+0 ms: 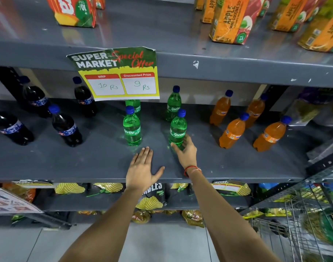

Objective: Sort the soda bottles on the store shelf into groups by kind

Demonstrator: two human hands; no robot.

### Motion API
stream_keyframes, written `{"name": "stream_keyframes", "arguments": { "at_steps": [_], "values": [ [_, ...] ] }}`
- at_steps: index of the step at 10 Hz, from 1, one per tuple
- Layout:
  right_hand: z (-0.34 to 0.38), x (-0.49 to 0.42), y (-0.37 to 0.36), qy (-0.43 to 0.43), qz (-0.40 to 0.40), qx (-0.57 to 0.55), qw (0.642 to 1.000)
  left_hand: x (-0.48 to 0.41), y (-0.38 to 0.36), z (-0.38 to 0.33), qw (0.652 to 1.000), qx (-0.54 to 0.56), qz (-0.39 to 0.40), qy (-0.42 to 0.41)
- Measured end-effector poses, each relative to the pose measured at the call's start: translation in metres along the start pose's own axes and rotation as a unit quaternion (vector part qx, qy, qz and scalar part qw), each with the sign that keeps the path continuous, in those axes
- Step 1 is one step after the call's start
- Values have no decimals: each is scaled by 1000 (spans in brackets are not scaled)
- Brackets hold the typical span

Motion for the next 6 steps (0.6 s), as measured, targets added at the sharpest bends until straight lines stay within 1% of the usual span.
{"name": "stream_keyframes", "arguments": {
  "at_steps": [2,4,5,6],
  "values": [
    [3,0,-6,12,27,19,999,0,0,-1,1000,-5,0,-3],
    [1,-2,-9,-1,37,30,999,-1,-2,1,1000,4,6,-2],
    [4,1,-9,-6,50,37,998,2,-5,-1,999,26,35,-8],
    [-1,1,-4,-16,27,6,1000,-4,-6,2,995,75,60,-14]
  ]
}}
Point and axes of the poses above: each hand's wrist, its own x-axis away from the middle knuckle, its own y-axis out of the back of the hand, z = x × y, the point moved 10 cm from there along -x, towards the middle knuckle, and after that the axes turned 3 degrees about z, right-handed, at the moved point
